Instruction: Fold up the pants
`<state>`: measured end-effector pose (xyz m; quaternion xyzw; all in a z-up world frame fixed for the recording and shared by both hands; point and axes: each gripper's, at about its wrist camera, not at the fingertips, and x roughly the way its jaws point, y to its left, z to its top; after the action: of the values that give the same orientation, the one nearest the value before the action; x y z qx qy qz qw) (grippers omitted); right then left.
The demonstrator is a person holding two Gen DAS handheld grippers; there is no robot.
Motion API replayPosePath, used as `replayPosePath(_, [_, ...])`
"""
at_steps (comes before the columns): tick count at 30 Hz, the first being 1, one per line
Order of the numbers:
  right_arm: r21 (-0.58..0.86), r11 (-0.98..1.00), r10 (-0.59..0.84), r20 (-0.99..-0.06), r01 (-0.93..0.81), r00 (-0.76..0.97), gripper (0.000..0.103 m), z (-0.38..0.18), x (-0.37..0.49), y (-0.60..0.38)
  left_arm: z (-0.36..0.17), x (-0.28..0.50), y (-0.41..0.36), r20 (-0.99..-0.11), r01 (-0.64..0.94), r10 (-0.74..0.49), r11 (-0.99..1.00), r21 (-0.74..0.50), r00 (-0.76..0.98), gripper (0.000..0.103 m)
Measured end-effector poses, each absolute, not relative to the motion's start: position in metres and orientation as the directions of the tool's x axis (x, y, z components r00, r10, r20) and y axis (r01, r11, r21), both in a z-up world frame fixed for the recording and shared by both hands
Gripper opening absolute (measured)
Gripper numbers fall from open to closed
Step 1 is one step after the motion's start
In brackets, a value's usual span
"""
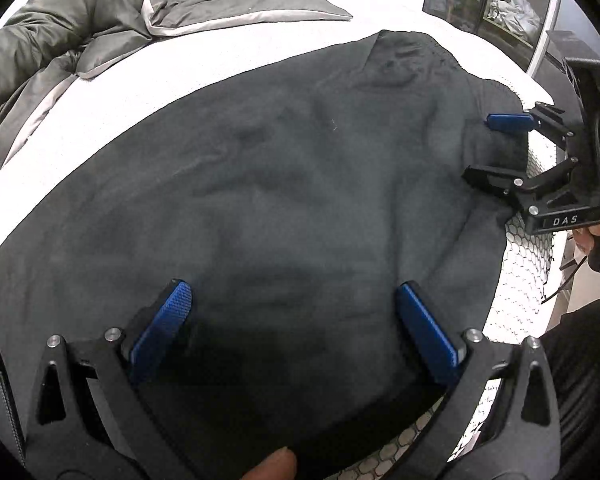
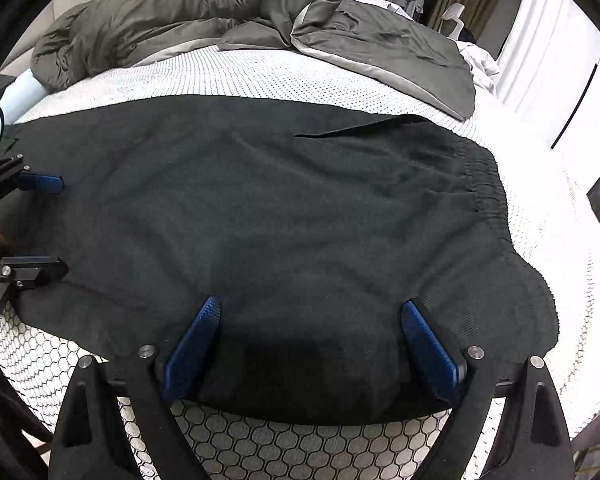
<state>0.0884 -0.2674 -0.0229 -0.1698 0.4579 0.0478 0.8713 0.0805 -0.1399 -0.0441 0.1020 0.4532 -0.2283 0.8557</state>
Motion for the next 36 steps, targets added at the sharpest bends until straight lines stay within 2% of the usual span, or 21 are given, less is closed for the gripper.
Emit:
replayPosePath(4, [-0.259,0.933,-0.078,-0.825,-0.251,0.56,0.095,-0.017,0.081,-0.264,-0.042,0.079,-0.138,-0.825,0.489,-0.299,0.872,-0.032,0.48,0.102])
replayPosePath(6, [-0.251,0.933,-0.079,-0.841,-0.257,0.536,0.098,-0.013,0.075,-0.278,-0.042,0.077,-0.134,-0.827,0.49,-0.298,0.871,-0.031,0.477,0.102])
replayPosePath(9, [-0.221,0.965,-0.114,-0.84,-0.143,0.531,0.099,-0.004,0.058,-0.325,-0.039,0.071,-0.127,-0.828,0.492,-0.291,0.87,-0.022,0.479,0.102])
replayPosePath(13, [0.071,0.996,0.024,-0.83,0.063,0.557,0.099,0.009,0.035,-0.395,-0.022,0.065,-0.117,-0.786,0.468,-0.331,0.882,-0.06,0.522,0.102])
replayPosePath(17, [0.378,0.921,0.249,-0.76,0.096,0.601,0.099,0.009,0.037,-0.427,-0.012,0.067,-0.126,-0.737,0.467,-0.422,0.869,-0.163,0.528,0.102])
replayPosePath(20, [0.465,0.882,0.327,-0.721,0.078,0.611,0.099,0.001,0.054,-0.428,-0.02,0.069,-0.15,-0.761,0.495,-0.413,0.857,-0.139,0.5,0.102])
replayPosePath(22, [0.467,0.881,0.322,-0.707,0.074,0.63,0.099,-0.007,0.069,-0.43,-0.033,0.067,-0.167,-0.81,0.513,-0.327,0.858,-0.038,0.487,0.102])
replayPosePath(23, [0.474,0.875,0.307,-0.7,0.097,0.645,0.097,-0.013,0.078,-0.434,-0.04,0.065,-0.174,-0.823,0.521,-0.294,0.854,0.002,0.486,0.102])
replayPosePath(25, [0.51,0.846,0.273,-0.667,0.157,0.693,0.08,-0.017,0.087,-0.445,-0.042,0.062,-0.177,-0.81,0.523,-0.295,0.852,0.017,0.507,0.102])
replayPosePath(26, [0.514,0.84,0.255,-0.659,0.175,0.708,0.056,-0.02,0.088,-0.447,-0.04,0.062,-0.173,-0.811,0.523,-0.311,0.852,-0.007,0.496,0.102])
replayPosePath(27, [0.529,0.827,0.247,-0.647,0.191,0.721,0.042,-0.016,0.087,-0.45,-0.038,0.063,-0.172,-0.809,0.521,-0.323,0.853,-0.024,0.491,0.102])
replayPosePath(30, [0.573,0.8,0.253,-0.593,0.18,0.764,0.027,-0.007,0.084,-0.451,-0.023,0.064,-0.149,-0.782,0.486,-0.346,0.872,-0.064,0.518,0.102])
replayPosePath(32, [0.509,0.847,0.208,-0.587,0.156,0.783,0.024,0.011,0.082,-0.435,-0.008,0.065,-0.121,-0.753,0.422,-0.328,0.903,-0.074,0.57,0.102])
replayPosePath(36, [0.434,0.9,0.222,-0.538,0.041,0.814,0.022,0.049,0.082,-0.384,0.008,0.071,-0.051,-0.703,0.193,-0.196,0.978,-0.084,0.684,0.102])
